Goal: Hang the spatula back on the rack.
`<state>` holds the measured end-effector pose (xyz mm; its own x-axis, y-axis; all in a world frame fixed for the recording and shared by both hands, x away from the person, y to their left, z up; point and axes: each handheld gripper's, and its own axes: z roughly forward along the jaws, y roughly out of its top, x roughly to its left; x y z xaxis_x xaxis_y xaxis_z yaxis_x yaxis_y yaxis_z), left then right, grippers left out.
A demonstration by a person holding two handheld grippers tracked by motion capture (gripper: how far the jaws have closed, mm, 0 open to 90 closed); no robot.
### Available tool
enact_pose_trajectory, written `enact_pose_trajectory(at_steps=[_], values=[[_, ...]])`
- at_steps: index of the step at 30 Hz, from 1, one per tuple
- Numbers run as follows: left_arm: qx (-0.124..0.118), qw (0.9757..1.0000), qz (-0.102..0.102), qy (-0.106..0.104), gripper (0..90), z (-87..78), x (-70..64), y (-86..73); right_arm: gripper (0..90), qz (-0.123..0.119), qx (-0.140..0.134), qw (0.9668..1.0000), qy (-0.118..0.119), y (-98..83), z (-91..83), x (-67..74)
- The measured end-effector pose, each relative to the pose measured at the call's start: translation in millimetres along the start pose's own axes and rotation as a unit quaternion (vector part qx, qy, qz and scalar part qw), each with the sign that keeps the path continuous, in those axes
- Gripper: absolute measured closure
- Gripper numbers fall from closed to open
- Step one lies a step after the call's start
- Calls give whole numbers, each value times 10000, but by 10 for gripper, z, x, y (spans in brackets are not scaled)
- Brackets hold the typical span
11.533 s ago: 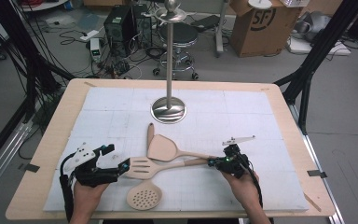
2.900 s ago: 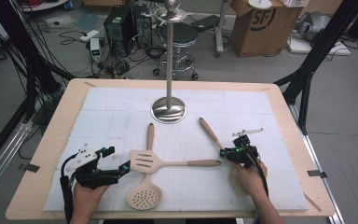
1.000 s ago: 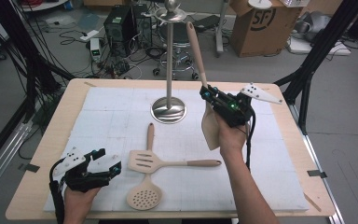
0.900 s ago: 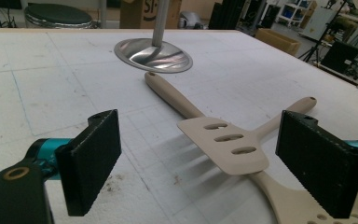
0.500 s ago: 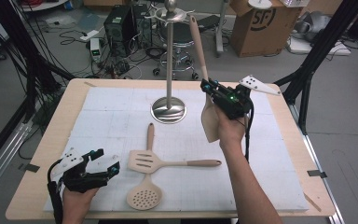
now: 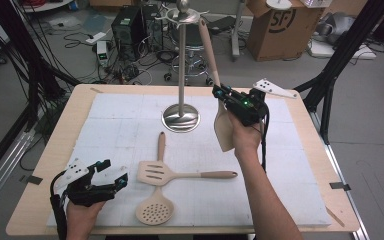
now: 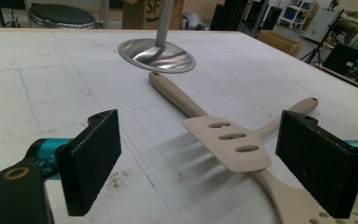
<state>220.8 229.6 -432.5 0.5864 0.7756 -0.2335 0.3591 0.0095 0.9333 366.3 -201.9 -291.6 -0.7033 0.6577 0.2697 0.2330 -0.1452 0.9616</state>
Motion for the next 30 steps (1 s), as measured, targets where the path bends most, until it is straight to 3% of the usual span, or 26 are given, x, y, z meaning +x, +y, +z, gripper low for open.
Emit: enact_pose_trajectory(at_steps=[3,6,9,14,18,22,30], values=[[0,10000,-2,6,146,-3,3,0,782,-43,118,9999,77,-25,53,30],[-40,10000,-26,5,146,-4,13,6,738,-293,295,9991,58,-59,129,64],[-41,10000,-33,-5,146,9,34,14,659,-212,289,9993,65,-85,186,46],[-40,10000,-59,-63,146,37,47,17,648,82,-114,9999,18,-54,195,-26],[-76,9999,-84,-95,146,69,46,27,658,175,-323,9993,12,60,211,-32],[-65,9999,-66,-146,146,79,24,33,698,258,-764,9967,10,241,222,-1],[-102,9997,-85,-193,146,98,17,36,717,369,-1125,9930,-38,504,355,-15]])
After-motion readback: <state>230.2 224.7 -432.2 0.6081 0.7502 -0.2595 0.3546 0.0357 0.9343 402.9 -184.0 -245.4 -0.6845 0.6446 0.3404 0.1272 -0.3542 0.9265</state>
